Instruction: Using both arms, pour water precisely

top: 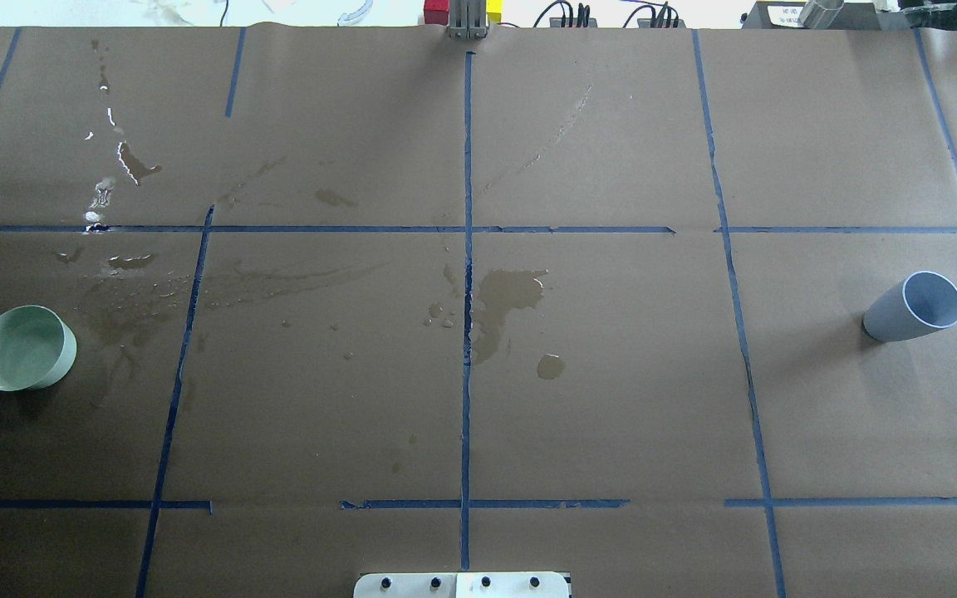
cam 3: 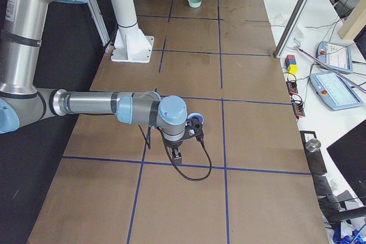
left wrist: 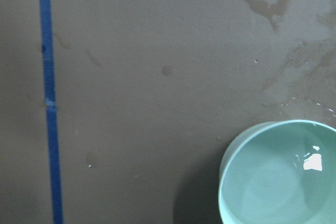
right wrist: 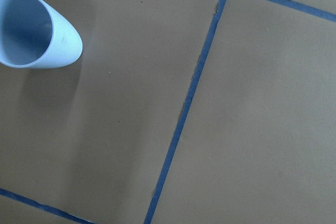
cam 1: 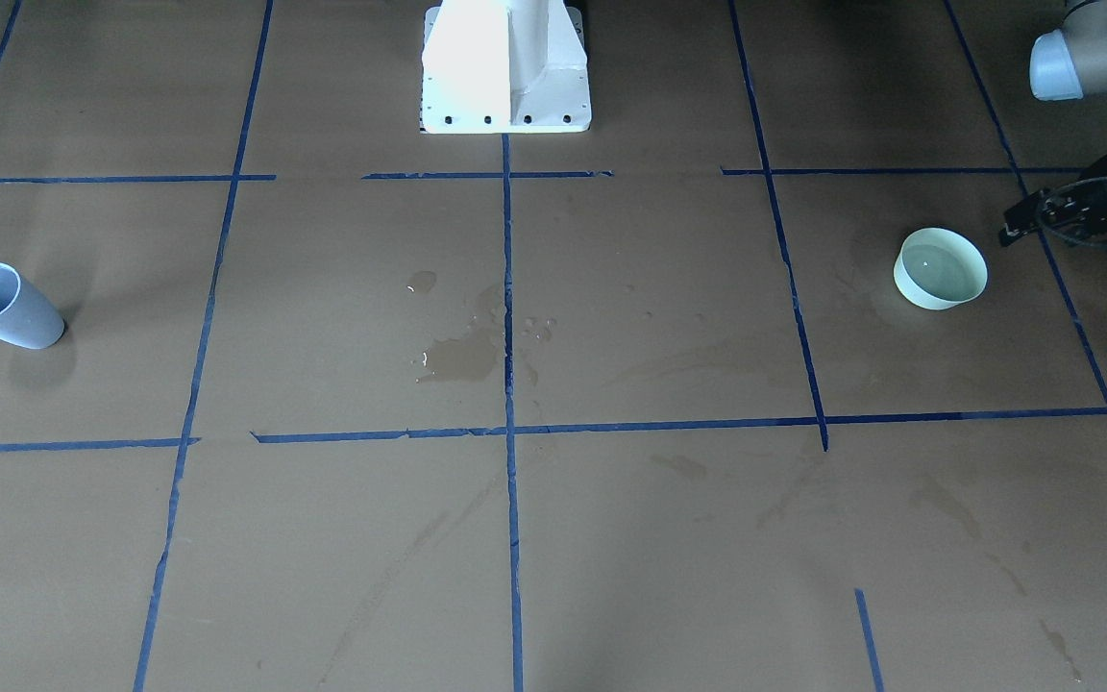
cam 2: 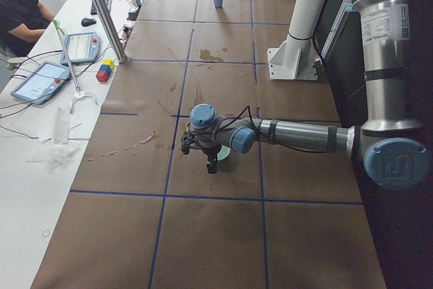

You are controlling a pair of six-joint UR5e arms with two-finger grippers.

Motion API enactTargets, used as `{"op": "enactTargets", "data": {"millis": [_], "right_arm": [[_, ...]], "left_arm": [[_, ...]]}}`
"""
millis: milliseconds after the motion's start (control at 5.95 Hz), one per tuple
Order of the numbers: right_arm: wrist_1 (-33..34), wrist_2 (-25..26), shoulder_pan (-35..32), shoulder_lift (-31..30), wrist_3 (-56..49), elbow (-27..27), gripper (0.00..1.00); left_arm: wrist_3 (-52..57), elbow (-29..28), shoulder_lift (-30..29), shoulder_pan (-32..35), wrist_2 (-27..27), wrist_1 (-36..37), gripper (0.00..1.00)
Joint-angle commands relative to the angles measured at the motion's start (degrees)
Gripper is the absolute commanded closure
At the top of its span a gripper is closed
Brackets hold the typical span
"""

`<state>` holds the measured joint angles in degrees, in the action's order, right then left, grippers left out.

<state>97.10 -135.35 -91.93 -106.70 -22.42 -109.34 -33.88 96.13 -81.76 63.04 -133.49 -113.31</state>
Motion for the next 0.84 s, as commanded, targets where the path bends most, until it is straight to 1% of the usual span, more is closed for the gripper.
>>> {"op": "enactTargets", "data": {"millis": [0,168,336,504,672], "right_arm": [[0.02,-0.44,0.00,0.00,0.00,0.00,0.00],[0.02,-0.44,0.00,0.00,0.00,0.00,0.00],[0.02,-0.61,0.00,0.00,0.00,0.00,0.00],[0.02,-0.70,0.00,0.00,0.00,0.00,0.00],[0.02,-0.70,0.00,0.00,0.00,-0.09,0.00]], "left_arm": [[-5.57,-2.62,-1.74,-4.30,0.51,-3.85,0.00],[-5.41,-3.05,-1.83,-5.37,0.51,-3.85,0.13],[-5.23,-3.49,-1.83,-5.38,0.51,-3.85,0.38],[-5.14,-3.67,-1.83,-5.65,0.51,-4.02,0.59],[-4.97,-3.85,-1.83,-5.65,0.51,-4.03,0.89]]}}
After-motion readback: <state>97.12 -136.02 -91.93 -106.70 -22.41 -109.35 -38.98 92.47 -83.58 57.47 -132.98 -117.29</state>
